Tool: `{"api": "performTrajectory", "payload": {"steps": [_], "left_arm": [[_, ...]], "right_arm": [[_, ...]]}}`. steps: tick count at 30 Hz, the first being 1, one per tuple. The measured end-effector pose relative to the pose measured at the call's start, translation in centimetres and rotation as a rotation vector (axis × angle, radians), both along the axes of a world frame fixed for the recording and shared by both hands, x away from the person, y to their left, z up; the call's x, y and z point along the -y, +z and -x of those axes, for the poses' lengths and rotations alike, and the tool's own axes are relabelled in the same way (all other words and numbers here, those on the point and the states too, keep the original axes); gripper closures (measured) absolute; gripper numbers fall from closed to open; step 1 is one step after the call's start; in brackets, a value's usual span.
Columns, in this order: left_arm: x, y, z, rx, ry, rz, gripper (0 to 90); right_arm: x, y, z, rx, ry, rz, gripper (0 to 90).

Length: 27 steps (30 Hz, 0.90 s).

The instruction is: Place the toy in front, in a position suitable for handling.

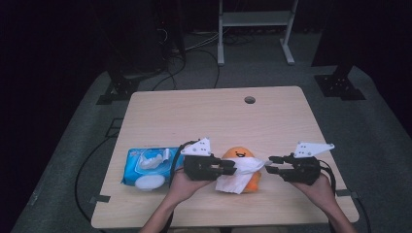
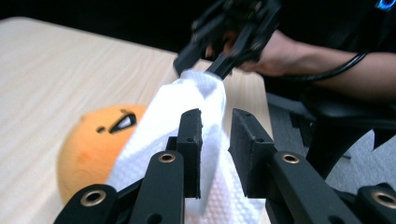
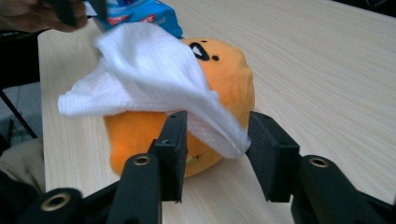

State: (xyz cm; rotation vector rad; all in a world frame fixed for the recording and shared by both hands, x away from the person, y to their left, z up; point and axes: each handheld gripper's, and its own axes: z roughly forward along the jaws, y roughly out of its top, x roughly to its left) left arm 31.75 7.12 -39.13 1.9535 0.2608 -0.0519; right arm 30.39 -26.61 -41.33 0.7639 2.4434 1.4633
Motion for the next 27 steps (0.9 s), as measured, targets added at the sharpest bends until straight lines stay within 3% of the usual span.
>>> {"api": "performTrajectory", "payload": {"steps": [3, 5, 8, 11, 18, 19, 20, 22, 27], "left_arm": [[0.4, -0.8, -0.1, -0.006, 0.005, -0.028, 74.1], [0.3, -0.9, -0.2, -0.011, 0.01, -0.025, 74.0], [0.0, -0.8, -0.3, -0.004, 0.017, -0.02, 73.9], [-0.3, -0.4, -0.3, 0.0, 0.028, -0.006, 73.7], [-1.4, -0.3, -0.2, 0.005, 0.045, 0.026, 70.2], [-1.6, -0.4, -0.2, 0.009, 0.046, 0.026, 68.7], [-1.7, -0.5, -0.2, 0.008, 0.052, 0.032, 66.0], [-2.0, -0.7, -0.2, 0.003, 0.059, 0.042, 64.2], [-2.2, -1.3, -0.3, -0.01, 0.059, 0.058, 52.5]], "right_arm": [[0.1, 0.6, 0.9, 0.063, -0.003, 0.006, 48.6], [-0.2, 1.2, 1.6, 0.107, 0.027, -0.019, 49.1], [-1.8, 1.7, 2.4, 0.18, 0.08, -0.013, 48.0], [-4.2, 1.7, 2.4, 0.205, 0.145, 0.0, 47.1], [-8.1, 0.9, 1.2, 0.233, 0.197, 0.063, 46.8], [-8.6, 0.6, 1.1, 0.246, 0.198, 0.092, 49.7], [-9.2, 0.1, 1.1, 0.273, 0.178, 0.152, 54.6], [-9.2, 0.0, 1.1, 0.283, 0.172, 0.161, 56.7], [-7.8, 0.4, 1.1, 0.253, 0.144, 0.137, 79.6]]}}
